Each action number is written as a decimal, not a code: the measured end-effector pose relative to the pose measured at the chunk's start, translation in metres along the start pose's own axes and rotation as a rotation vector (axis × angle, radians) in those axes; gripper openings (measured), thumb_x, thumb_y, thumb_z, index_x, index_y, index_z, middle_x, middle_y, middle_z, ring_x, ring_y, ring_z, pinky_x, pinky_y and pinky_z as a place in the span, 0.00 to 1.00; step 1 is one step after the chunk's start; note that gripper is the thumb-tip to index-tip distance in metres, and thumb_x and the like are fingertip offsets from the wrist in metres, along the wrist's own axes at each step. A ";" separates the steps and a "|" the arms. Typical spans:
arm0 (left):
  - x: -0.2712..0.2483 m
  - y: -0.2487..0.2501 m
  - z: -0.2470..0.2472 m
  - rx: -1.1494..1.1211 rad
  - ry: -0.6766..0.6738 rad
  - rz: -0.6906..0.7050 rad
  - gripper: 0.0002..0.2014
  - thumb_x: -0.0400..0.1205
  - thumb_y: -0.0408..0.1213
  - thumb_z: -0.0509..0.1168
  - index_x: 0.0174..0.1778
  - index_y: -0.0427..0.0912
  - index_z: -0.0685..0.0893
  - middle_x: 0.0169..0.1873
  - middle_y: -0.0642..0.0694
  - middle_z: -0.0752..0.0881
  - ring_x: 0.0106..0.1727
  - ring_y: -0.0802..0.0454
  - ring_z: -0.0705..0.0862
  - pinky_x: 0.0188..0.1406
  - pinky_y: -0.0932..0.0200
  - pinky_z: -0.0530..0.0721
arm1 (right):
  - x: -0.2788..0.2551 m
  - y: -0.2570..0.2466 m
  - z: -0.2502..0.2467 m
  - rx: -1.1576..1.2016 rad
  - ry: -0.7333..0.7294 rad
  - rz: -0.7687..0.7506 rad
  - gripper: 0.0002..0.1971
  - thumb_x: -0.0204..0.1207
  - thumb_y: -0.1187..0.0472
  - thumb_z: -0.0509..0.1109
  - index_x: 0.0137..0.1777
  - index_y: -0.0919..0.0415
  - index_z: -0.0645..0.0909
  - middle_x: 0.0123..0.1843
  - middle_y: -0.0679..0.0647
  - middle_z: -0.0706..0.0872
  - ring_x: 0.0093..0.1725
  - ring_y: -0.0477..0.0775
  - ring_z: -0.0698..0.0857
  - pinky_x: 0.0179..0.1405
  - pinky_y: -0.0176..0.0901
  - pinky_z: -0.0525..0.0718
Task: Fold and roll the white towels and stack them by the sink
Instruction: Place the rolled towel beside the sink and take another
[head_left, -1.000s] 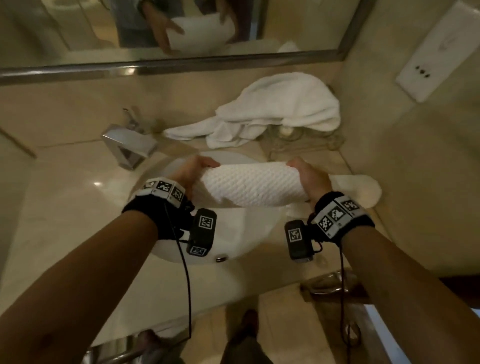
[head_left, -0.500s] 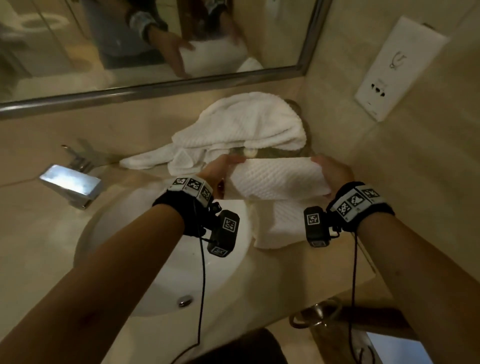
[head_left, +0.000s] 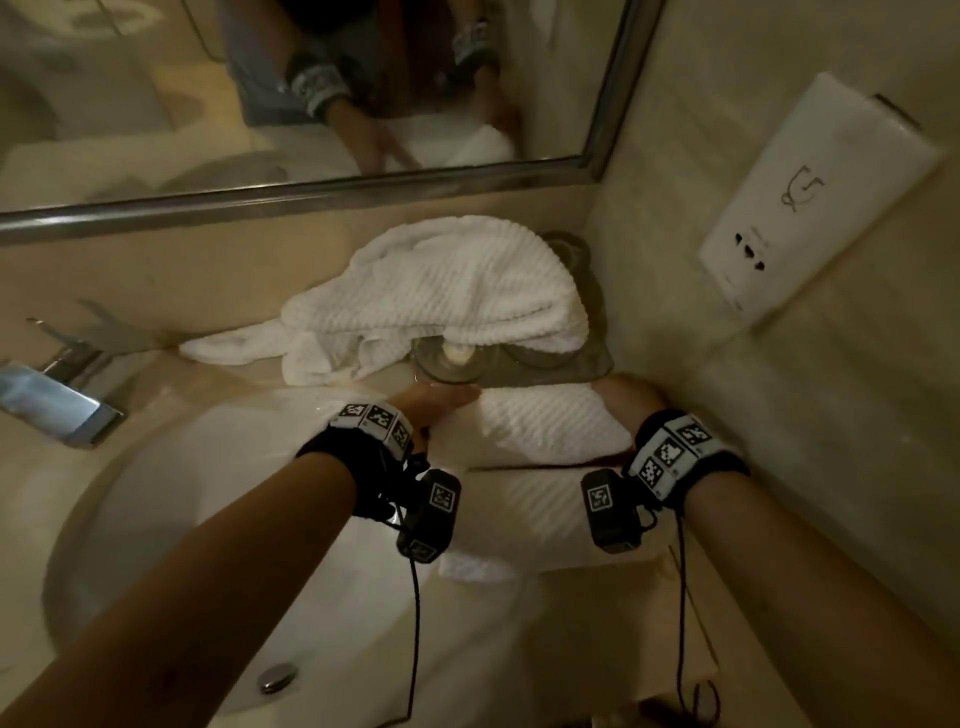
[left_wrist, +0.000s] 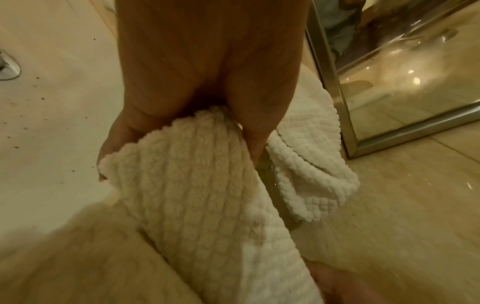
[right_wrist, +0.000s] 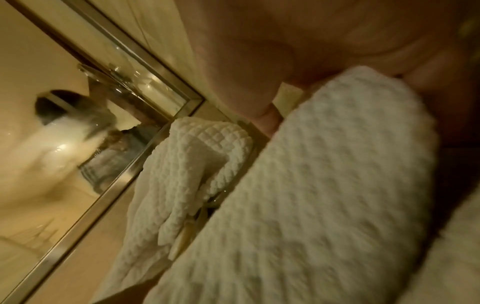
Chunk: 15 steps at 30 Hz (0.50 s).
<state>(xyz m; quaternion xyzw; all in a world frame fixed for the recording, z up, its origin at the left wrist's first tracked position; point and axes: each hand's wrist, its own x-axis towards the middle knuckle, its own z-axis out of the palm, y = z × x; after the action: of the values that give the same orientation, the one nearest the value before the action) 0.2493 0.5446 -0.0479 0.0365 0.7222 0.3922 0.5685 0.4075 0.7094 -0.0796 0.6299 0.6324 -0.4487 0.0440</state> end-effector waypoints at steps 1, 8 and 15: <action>-0.001 0.000 0.001 0.035 0.021 0.010 0.25 0.81 0.44 0.68 0.73 0.40 0.74 0.64 0.41 0.81 0.56 0.42 0.82 0.52 0.45 0.81 | 0.003 -0.002 0.001 -0.022 -0.004 -0.002 0.22 0.87 0.52 0.54 0.71 0.67 0.75 0.73 0.65 0.76 0.68 0.65 0.77 0.70 0.53 0.74; 0.000 -0.001 0.005 0.457 0.147 0.106 0.24 0.86 0.42 0.60 0.77 0.36 0.68 0.75 0.39 0.71 0.74 0.40 0.72 0.69 0.52 0.73 | -0.012 -0.041 0.003 -0.219 0.181 -0.096 0.22 0.80 0.56 0.60 0.71 0.67 0.74 0.72 0.65 0.77 0.67 0.65 0.78 0.68 0.51 0.78; -0.009 0.021 -0.021 0.383 0.202 0.086 0.26 0.84 0.43 0.65 0.75 0.34 0.71 0.70 0.39 0.75 0.71 0.39 0.75 0.64 0.52 0.75 | -0.024 -0.100 0.025 0.033 0.335 -0.364 0.50 0.64 0.51 0.74 0.83 0.57 0.50 0.82 0.59 0.56 0.81 0.64 0.56 0.79 0.62 0.60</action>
<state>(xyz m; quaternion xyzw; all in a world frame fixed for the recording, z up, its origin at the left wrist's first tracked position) 0.2262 0.5435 -0.0272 0.1354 0.8346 0.2734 0.4587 0.3158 0.6948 -0.0285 0.5718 0.7265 -0.3490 -0.1533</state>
